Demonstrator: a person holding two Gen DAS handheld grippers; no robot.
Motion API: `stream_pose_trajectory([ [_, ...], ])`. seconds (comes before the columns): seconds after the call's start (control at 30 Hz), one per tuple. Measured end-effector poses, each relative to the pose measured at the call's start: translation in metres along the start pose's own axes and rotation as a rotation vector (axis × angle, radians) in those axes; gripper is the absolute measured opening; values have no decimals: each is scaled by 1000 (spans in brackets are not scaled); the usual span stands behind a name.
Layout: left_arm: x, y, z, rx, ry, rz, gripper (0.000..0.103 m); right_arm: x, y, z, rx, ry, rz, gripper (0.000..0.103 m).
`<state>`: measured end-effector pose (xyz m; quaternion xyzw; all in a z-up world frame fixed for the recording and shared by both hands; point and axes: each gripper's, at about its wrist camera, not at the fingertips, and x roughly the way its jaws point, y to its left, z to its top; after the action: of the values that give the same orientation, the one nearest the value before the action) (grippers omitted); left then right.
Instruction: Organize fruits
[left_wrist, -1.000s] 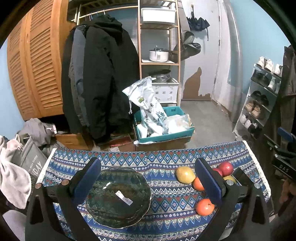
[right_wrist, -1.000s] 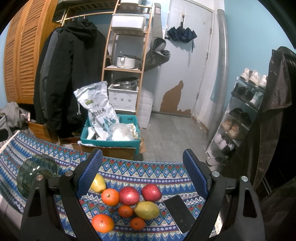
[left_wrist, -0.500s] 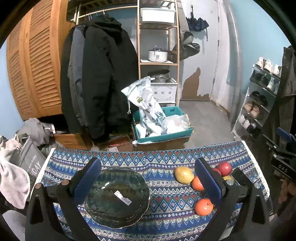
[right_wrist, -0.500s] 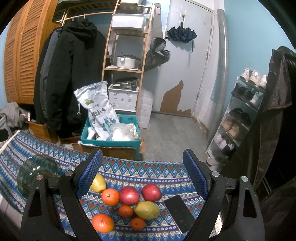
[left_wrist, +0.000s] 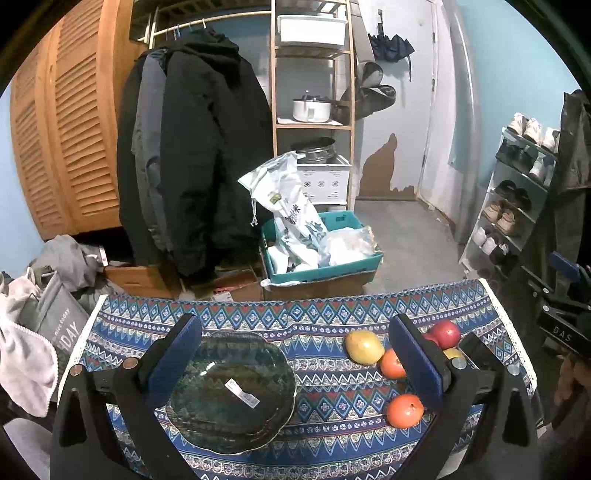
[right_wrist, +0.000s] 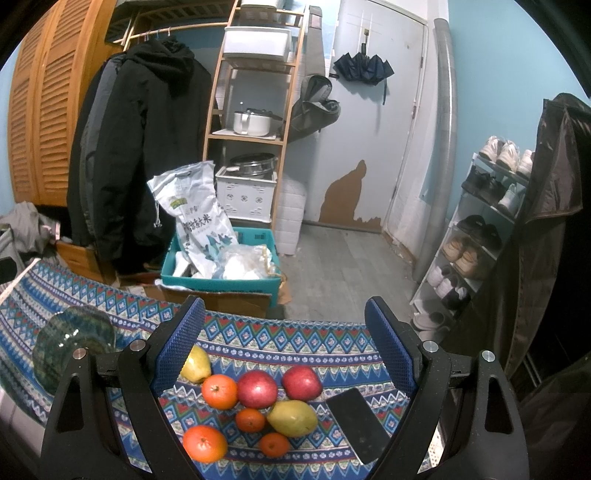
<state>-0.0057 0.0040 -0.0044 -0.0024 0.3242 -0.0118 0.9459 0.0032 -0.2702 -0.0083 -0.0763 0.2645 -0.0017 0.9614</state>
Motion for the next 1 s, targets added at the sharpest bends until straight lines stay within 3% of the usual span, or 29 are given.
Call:
stream_pose_trajectory([
  [0.6,7,-12,-5,21,18,-11,102,5,-6,-6,9,29,-8,87],
  [0.83,24,-28,-14,49,70,-32,102,17,-15,-17,30,78,-17,87],
  [1.0,46,-45,-28,53,153,-88,102,30,-22,-28,41,146,-16,87],
])
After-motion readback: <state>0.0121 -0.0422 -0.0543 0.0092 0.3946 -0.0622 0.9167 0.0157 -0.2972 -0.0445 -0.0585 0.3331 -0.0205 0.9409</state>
